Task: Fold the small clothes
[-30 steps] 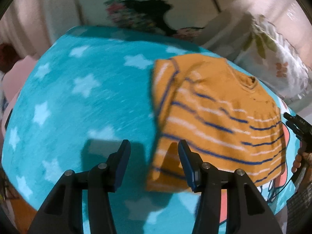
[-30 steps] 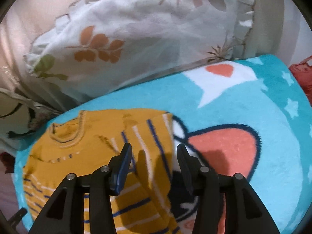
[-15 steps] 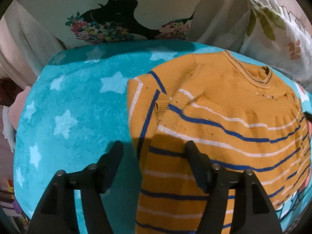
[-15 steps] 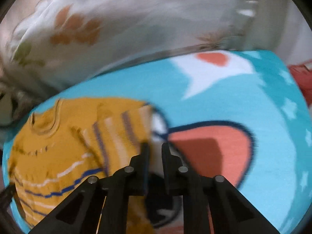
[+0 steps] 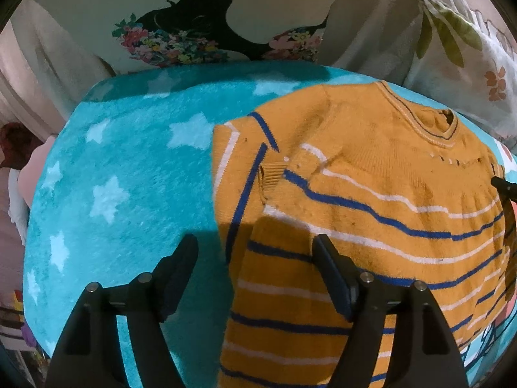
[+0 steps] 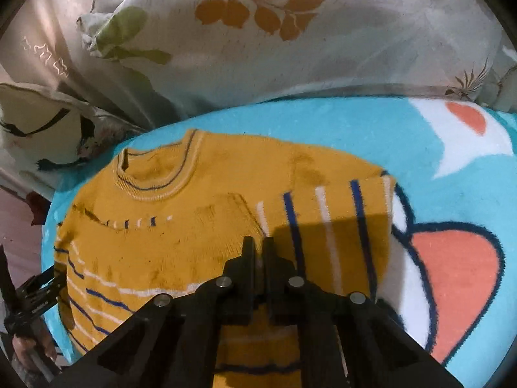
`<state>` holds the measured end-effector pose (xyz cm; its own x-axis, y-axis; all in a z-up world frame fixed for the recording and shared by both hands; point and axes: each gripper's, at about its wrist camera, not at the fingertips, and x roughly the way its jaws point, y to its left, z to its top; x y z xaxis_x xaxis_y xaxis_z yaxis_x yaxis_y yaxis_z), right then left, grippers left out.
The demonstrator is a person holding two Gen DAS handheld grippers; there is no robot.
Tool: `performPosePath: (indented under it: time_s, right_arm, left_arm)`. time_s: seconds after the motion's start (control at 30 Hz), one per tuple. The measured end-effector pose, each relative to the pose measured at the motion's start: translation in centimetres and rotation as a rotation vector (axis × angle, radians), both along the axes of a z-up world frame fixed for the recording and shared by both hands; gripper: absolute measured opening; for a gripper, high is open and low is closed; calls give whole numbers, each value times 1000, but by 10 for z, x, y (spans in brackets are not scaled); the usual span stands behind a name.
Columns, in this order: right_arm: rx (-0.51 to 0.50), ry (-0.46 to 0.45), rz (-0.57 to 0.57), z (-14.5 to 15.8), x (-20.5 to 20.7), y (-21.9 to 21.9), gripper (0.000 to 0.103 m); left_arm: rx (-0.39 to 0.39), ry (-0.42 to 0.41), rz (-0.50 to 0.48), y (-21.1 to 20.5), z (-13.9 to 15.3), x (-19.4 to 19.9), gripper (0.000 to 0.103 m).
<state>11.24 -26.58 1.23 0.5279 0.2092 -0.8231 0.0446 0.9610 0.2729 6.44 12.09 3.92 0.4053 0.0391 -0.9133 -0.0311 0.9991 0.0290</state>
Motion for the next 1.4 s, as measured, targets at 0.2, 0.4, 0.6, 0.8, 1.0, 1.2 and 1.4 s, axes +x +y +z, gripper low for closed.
performPosePath:
  time_s: [0.2, 0.4, 0.6, 0.8, 1.0, 1.2, 1.4]
  right_arm:
    - [28, 23, -86, -5, 9, -21, 6]
    - [-14, -39, -130, 28, -13, -32, 17]
    - [-10, -153, -45, 72, -49, -3, 27]
    - [-11, -156, 211, 64, -77, 99, 44]
    - [-131, -153, 443, 30, -116, 211, 51]
    - [-283, -215, 601, 3, -155, 288, 55]
    - [-514, -296, 730, -24, -182, 343, 63]
  left_arm:
    - [-74, 37, 48, 12, -4, 4, 78]
    - [-198, 37, 82, 36, 14, 2, 78]
    - [-220, -7, 123, 76, 29, 8, 78]
    - [-298, -15, 4, 77, 29, 29, 78]
    - [-400, 44, -167, 59, 15, 41, 82]
    - [-483, 68, -239, 51, 10, 48, 83]
    - [-450, 144, -260, 47, -10, 67, 83]
